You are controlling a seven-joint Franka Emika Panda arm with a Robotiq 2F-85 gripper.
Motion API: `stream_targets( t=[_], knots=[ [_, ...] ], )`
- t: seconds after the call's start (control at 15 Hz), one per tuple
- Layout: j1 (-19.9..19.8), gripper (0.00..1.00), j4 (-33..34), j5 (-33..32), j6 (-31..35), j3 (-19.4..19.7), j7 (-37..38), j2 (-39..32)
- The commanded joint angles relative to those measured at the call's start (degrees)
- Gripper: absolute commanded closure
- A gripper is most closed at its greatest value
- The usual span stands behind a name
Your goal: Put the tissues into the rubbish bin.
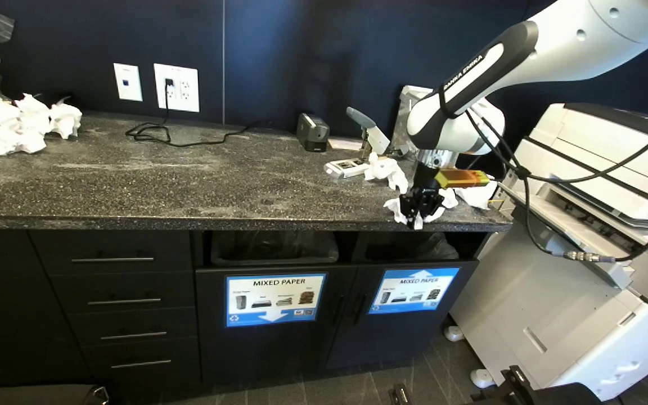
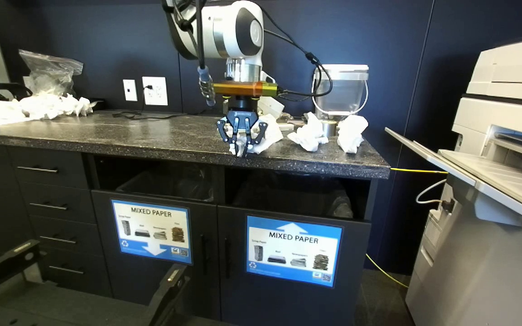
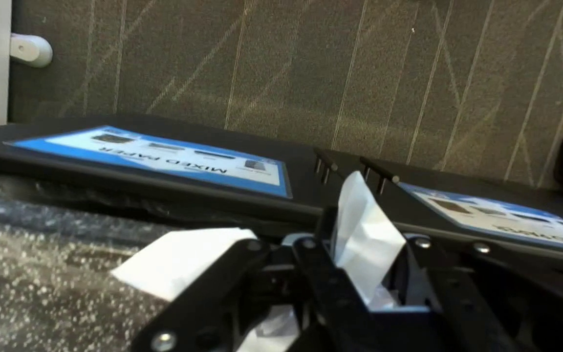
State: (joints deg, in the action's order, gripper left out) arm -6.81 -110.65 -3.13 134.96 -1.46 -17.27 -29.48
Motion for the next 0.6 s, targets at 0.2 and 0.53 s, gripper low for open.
stream_targets(
  t=[0.2,0.53],
  knots=[
    [2.19,0.81,-18.25,-1.23,11.73,1.82,6.07,10.56],
    [2.55,0.81,-25.47,-0.12,22.46,1.58,9.12,10.63]
  ],
)
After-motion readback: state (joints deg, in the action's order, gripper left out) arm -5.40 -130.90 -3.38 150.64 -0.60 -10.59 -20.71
